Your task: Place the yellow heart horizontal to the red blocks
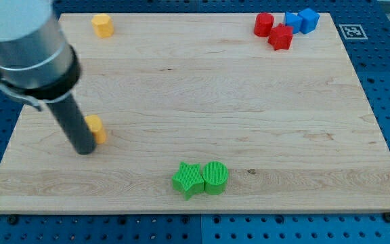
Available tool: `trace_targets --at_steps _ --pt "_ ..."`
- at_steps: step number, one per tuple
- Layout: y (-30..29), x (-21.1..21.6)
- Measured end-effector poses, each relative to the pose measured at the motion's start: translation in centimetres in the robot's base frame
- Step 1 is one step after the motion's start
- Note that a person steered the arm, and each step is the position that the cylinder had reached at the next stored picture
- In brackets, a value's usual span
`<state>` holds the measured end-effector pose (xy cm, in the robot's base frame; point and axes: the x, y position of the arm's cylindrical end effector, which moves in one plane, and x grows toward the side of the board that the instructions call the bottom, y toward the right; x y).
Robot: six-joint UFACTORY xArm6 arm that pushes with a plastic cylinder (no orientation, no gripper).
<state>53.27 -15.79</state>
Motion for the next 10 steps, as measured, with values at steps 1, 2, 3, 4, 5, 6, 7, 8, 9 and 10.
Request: trace_targets --at_steps 1,2,3,4,5,6,7,8,9,10 --pt "2.4 -1.4" --pt "2.4 -3.1" --pt "2.6 -1.8" --pt "3.0 0.1" --pt "2.9 -3.0" --pt "1.8 -4.5" --pt "1.7 -4.1" --pt "1.6 -1.4" --pt "-0.6 -1.7" --pt "-1.5 -2.1"
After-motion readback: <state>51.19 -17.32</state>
